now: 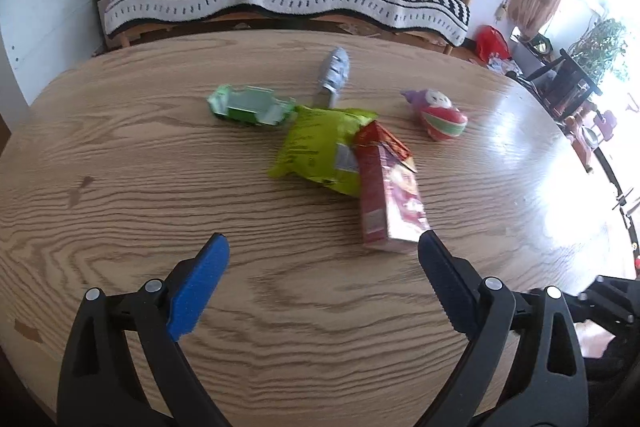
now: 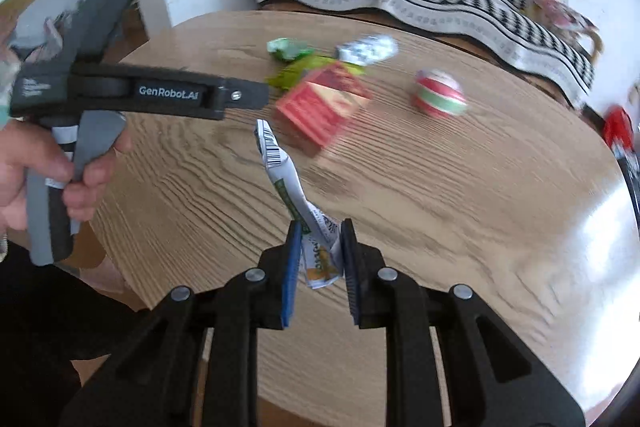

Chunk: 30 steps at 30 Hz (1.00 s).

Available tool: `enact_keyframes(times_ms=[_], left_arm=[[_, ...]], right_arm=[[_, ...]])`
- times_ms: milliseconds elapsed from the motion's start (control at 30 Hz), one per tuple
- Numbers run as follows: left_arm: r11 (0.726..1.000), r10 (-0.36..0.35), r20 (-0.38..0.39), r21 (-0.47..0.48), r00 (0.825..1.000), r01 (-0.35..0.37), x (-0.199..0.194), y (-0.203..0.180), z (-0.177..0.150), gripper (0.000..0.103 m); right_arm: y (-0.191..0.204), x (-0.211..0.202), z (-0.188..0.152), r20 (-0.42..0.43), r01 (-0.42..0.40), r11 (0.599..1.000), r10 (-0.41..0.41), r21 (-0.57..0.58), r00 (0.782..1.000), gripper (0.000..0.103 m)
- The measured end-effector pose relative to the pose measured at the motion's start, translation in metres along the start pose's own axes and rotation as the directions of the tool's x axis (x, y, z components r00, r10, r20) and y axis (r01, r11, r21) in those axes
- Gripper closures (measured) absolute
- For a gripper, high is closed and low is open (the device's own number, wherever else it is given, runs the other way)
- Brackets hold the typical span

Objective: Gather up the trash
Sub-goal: 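Grasp the crumpled white-green wrapper with right tool while left tool grasps red cigarette box, then carry the wrapper and red box over the black bin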

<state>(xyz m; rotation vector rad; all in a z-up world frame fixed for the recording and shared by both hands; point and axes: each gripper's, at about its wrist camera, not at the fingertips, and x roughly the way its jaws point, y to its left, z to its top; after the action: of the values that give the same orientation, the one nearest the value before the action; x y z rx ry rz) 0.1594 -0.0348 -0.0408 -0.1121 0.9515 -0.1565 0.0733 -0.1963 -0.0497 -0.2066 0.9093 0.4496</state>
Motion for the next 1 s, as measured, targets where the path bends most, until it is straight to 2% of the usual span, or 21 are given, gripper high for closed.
enact_keyframes(times_ms=[233, 400, 500, 567, 600, 700, 1000], left_arm=[[1.0, -0.019, -0.073, 0.009, 0.997, 0.02, 0.031, -0.034, -0.002, 0.011], [0.997, 0.08, -0.059, 0.029, 0.995, -0.078, 0.049, -0.046, 0.004, 0.011], [0.996, 0.089, -0.064, 0.025, 0.994, -0.088, 0.057, -0.046, 0.007, 0.011], [0.996, 0.09, -0.06, 0.024, 0.994, -0.089, 0.059, -0.048, 0.008, 0.026], [0.995, 0.098, -0.062, 0.032, 0.993, -0.096, 0.058, -0.05, 0.008, 0.047], [0.993, 0.113, -0.071, 0.04, 0.991, -0.111, 0.052, -0.057, 0.007, 0.049], [0.992, 0.069, -0.03, 0.107, 0.997, -0.066, 0.015, -0.07, -0.002, 0.05]], right_arm=[[-0.052, -0.038, -0.041, 0.002, 0.057, 0.994, -0.057, 0.096, 0.998, 0.083], [-0.07, -0.06, -0.058, 0.019, 0.061, 0.99, -0.064, 0.127, 0.998, 0.083], [-0.078, -0.068, -0.061, 0.03, 0.061, 0.988, -0.066, 0.141, 0.997, 0.083], [-0.078, -0.07, -0.061, 0.031, 0.061, 0.987, -0.066, 0.146, 0.997, 0.083], [-0.079, -0.071, -0.061, 0.031, 0.06, 0.987, -0.066, 0.146, 0.997, 0.083], [-0.08, -0.072, -0.06, 0.034, 0.056, 0.988, -0.062, 0.141, 0.998, 0.083], [-0.078, -0.065, -0.048, 0.036, 0.06, 0.987, -0.065, 0.148, 0.997, 0.083]])
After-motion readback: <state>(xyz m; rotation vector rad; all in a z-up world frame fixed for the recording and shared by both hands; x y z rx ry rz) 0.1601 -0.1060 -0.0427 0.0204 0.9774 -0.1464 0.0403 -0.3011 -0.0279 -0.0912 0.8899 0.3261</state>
